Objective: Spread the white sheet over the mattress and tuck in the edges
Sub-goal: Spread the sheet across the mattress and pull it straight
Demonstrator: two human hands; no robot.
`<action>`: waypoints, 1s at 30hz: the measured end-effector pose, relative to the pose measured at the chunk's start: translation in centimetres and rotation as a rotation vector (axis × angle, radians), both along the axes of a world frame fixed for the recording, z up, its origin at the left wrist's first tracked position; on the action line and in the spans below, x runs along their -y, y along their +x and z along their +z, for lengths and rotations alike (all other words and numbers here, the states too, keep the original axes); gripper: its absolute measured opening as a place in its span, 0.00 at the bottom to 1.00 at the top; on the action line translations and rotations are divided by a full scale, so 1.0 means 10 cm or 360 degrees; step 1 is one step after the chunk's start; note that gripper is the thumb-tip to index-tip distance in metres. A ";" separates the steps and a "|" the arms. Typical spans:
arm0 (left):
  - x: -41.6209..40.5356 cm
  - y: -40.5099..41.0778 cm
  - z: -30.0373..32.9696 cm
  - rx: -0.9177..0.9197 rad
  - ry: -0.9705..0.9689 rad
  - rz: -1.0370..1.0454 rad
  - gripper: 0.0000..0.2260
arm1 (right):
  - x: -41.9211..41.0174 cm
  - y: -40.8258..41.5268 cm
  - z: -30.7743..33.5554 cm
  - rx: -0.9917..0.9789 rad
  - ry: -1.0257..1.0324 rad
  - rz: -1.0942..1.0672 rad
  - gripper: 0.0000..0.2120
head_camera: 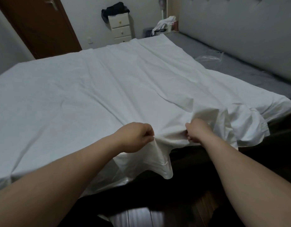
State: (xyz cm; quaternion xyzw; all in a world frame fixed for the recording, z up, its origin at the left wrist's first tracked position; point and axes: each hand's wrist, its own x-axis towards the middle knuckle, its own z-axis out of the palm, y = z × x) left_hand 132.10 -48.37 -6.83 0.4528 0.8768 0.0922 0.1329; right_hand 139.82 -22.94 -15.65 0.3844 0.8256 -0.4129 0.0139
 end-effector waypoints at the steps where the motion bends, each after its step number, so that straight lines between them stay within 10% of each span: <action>1: 0.02 0.01 -0.01 0.0017 -0.0058 -0.0043 0.07 | 0.01 0.01 0.03 0.0014 0.0022 0.0018 0.19; 21: -0.35 0.70 -0.79 0.0730 -0.1020 -0.0443 0.06 | -0.19 1.15 0.33 0.0761 -0.0163 0.0623 0.11; 23: -0.40 0.78 -0.79 0.0862 -0.1093 -0.0407 0.07 | -0.26 1.23 0.34 0.0627 -0.0256 0.0610 0.12; 30: -1.16 0.59 0.00 -0.0055 -0.0299 -0.0341 0.13 | -0.78 1.42 0.44 -0.0399 0.0165 -0.0475 0.17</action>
